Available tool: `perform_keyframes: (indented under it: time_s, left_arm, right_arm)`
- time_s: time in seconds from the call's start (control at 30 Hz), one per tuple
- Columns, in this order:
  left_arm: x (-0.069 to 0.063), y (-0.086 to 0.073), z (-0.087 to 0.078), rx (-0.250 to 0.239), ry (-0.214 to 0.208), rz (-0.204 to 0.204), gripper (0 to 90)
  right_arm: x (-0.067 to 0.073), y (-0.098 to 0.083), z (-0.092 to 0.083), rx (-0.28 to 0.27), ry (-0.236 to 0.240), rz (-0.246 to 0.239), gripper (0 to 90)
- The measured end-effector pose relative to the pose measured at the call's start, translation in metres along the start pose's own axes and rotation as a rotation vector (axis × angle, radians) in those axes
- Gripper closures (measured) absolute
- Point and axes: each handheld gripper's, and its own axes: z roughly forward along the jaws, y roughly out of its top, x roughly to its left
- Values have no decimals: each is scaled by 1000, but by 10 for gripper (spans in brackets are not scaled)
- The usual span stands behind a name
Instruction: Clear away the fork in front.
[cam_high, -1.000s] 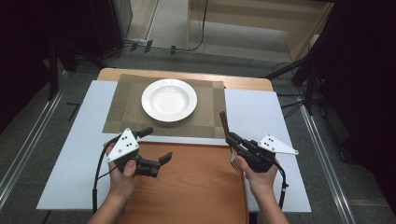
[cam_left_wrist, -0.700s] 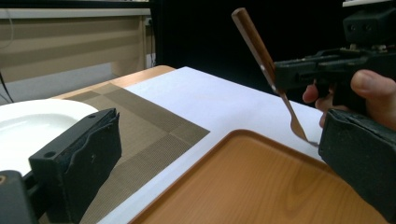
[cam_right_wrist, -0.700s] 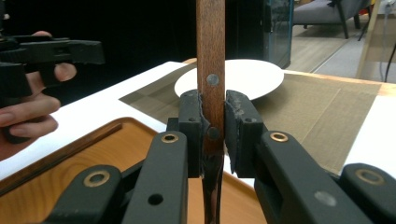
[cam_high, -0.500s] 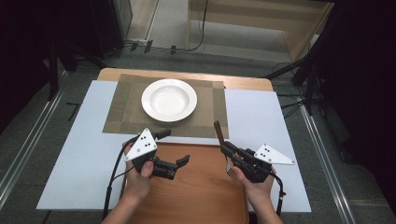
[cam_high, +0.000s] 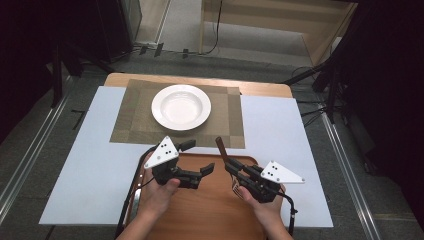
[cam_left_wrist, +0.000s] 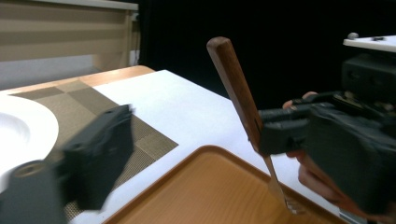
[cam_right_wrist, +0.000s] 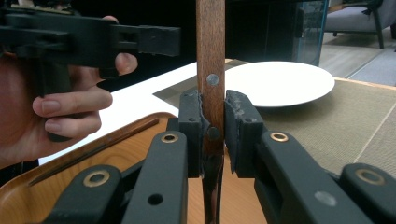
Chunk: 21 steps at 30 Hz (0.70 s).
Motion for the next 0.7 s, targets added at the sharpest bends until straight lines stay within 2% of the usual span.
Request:
perform_keyframes:
  time_s: [0.17, 0.27, 0.37, 0.47, 0.5, 0.67, 0.7]
  left_arm:
    - [-5, 1, 9, 10, -7, -58, 272]
    - [-9, 1, 13, 32, -5, -58, 399]
    - [-11, 0, 18, 55, 7, -74, 497]
    - [-11, 0, 20, 64, 3, -118, 572]
    - [-10, 0, 21, 63, -10, -137, 586]
    - [-9, -1, 23, 70, -19, -191, 704]
    - [-8, -1, 23, 69, -39, -216, 715]
  right_arm:
    - [4, -1, 4, 2, 2, -8, 767]
    - [7, -3, 6, 4, 3, -15, 767]
    - [10, -3, 8, 8, 0, -28, 767]
    - [13, -4, 10, 8, -3, -37, 767]
    - [14, -4, 11, 9, -7, -44, 767]
    - [18, -5, 13, 10, -21, -63, 767]
    - [19, -6, 13, 12, -24, -65, 767]
